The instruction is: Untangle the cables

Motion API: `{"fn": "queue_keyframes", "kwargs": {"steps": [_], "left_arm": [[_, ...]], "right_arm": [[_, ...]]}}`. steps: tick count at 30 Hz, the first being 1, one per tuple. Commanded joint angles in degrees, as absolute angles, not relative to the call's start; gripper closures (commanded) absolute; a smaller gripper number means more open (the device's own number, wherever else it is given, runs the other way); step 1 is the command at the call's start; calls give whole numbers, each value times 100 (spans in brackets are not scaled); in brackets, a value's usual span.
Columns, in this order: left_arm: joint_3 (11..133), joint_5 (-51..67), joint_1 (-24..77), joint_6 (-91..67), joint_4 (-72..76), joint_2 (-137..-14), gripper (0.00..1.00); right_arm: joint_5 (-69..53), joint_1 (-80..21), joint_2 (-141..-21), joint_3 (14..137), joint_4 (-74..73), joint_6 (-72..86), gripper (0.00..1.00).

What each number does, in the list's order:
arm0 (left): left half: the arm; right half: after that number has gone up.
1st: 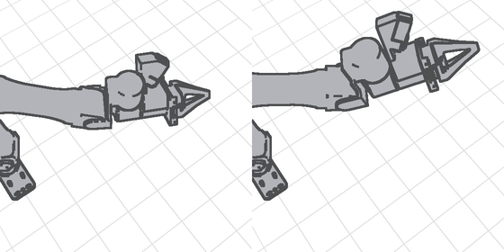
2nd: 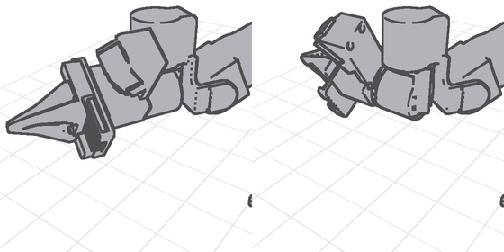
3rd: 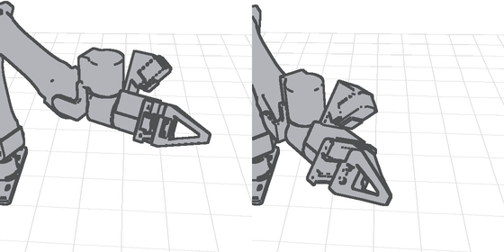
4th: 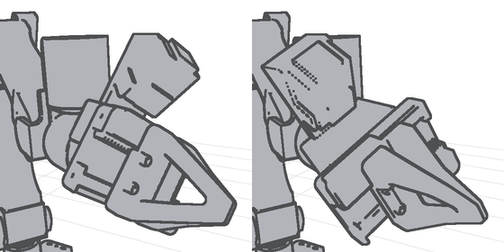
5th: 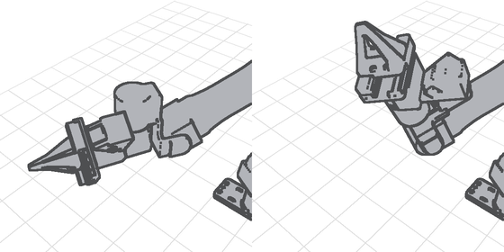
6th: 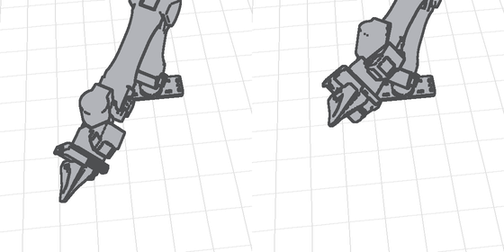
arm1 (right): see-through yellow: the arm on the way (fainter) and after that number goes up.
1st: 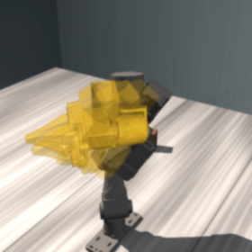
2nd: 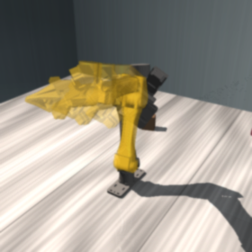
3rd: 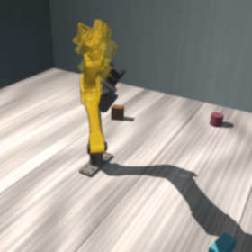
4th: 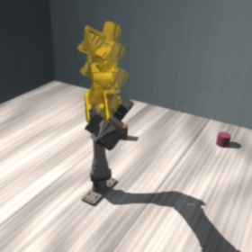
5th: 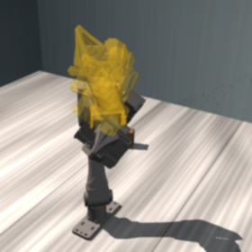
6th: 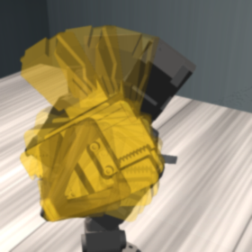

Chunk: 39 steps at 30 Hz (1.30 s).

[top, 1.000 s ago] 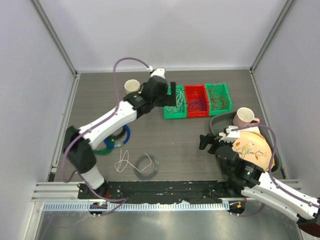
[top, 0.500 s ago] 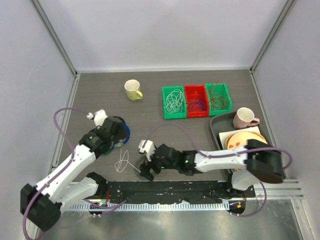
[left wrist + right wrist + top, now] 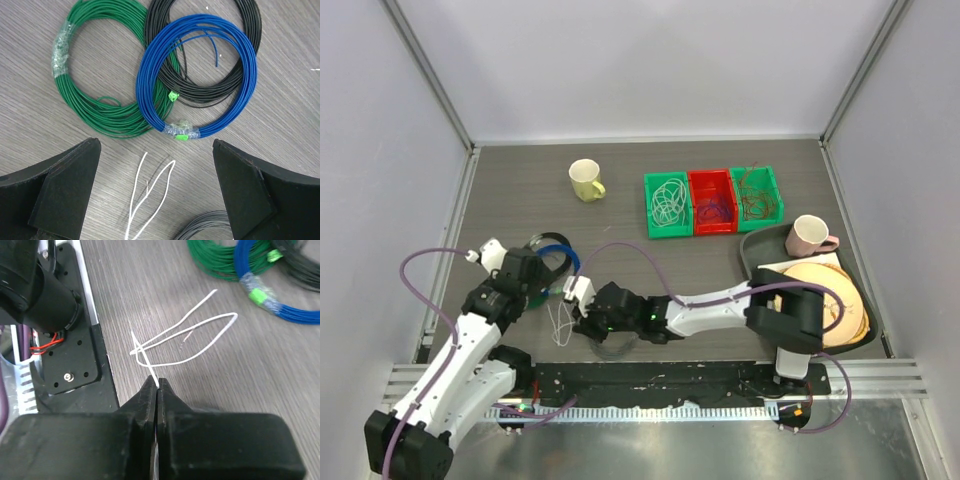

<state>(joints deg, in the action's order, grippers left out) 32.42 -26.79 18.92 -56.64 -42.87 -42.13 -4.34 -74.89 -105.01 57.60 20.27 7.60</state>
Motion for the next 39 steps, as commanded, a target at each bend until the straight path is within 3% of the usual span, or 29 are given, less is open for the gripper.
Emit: {"fn": "queue_keyframes", "kwargs": {"steps": [1,3,9,19,25,39], "left_arm": [[3243,-2461,1819,-5660,-3816,-4403,0],[3208,-2294,1819,-5643,-3683,-4421,0],[3085,-2136,1811,-5616,-3278,-4509,0],[3068,-2180,1802,-5528,-3138,-4772,0],[3085,-2171,1810,-5484,-3146,-4895,0],[3059,-2136,1784,-5458,-3094,-5036,0]], "right_arm": [[516,-7445,-9222,5493,2453,1125,99],[1141,-7199,-8676,5537,1981,1465,99],[1397,-5846,-7656,5651,1372,1837,99],[1713,-4133,-8198,6810,484,1924,99],[3101,-3955,-8937,7532,44,2056,99],[3603,-3894,-9773,7919,-458,2935,99]]}}
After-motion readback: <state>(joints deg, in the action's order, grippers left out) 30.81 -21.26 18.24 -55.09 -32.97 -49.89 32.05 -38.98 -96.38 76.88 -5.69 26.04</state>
